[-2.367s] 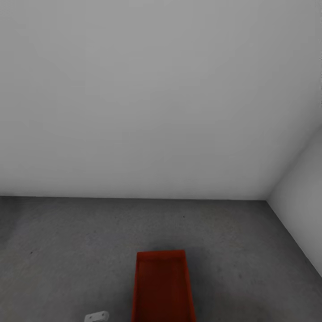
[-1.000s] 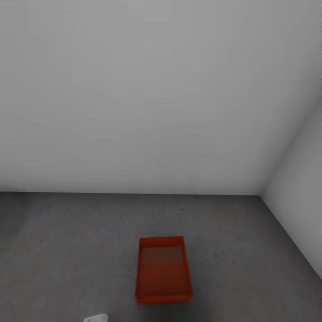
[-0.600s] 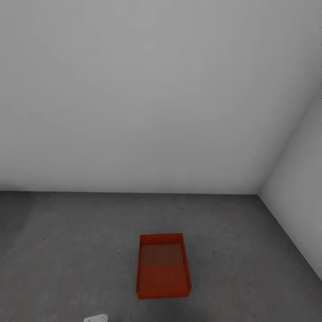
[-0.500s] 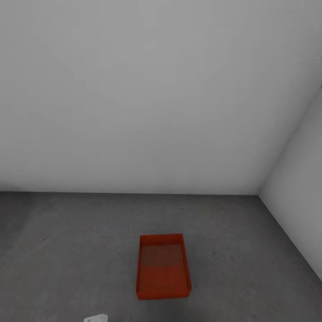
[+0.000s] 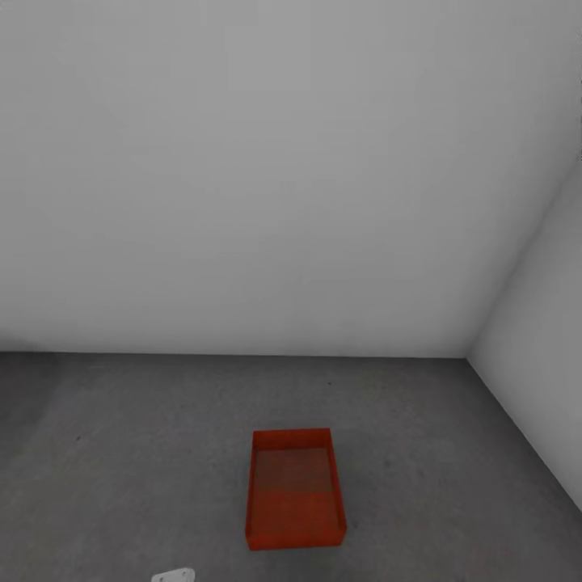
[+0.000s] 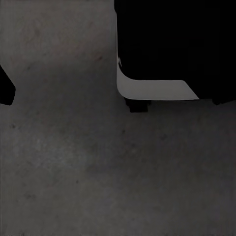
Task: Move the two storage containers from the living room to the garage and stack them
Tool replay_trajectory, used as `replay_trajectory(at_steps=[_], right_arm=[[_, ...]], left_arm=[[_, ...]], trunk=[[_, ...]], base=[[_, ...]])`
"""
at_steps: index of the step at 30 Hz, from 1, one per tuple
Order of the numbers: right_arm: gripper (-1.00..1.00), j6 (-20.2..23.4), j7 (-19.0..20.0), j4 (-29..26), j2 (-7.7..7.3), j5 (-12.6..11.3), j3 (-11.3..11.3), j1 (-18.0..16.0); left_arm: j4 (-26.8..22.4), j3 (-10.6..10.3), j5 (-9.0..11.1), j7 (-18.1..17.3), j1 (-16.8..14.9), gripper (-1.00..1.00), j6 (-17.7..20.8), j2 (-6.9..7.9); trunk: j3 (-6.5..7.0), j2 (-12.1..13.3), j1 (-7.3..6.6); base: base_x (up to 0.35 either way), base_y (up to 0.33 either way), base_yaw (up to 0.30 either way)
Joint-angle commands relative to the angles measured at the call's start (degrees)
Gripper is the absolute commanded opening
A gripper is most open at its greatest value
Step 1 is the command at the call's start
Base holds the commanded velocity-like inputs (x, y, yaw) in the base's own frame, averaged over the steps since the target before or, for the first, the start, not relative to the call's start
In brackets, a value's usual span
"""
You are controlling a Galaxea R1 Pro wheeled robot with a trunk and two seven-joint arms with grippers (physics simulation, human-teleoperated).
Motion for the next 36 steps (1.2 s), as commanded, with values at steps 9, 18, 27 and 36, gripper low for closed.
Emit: replay_trajectory(at_steps=[9, 18, 27, 36], right_arm=[[1.00, -0.3, 0.0, 0.2, 0.06, -0.5, 0.4, -0.1], [1.00, -0.3, 0.0, 0.2, 0.14, -0.5, 0.5, 0.0], [1.00, -0.3, 0.1, 0.2, 0.15, -0.5, 0.5, -0.1], [1.00, -0.3, 0.1, 0.2, 0.09, -0.5, 0.4, -0.1]], left_arm=[[0.0, -0.1, 0.4, 0.1, 0.0, 1.00, 0.0, -0.03], [0.0, -0.1, 0.4, 0.1, 0.0, 1.00, 0.0, -0.19], [0.0, 0.0, 0.4, 0.1, 0.0, 1.00, 0.0, -0.27], [0.0, -0.1, 0.4, 0.1, 0.0, 1.00, 0.0, -0.30]], trunk=[[0.72, -0.1, 0.02], [1.53, -0.1, 0.02], [2.34, -0.1, 0.02], [3.14, -0.1, 0.02]], base=[[0.000, 0.000, 0.000], [0.000, 0.000, 0.000], [0.000, 0.000, 0.000], [0.000, 0.000, 0.000]])
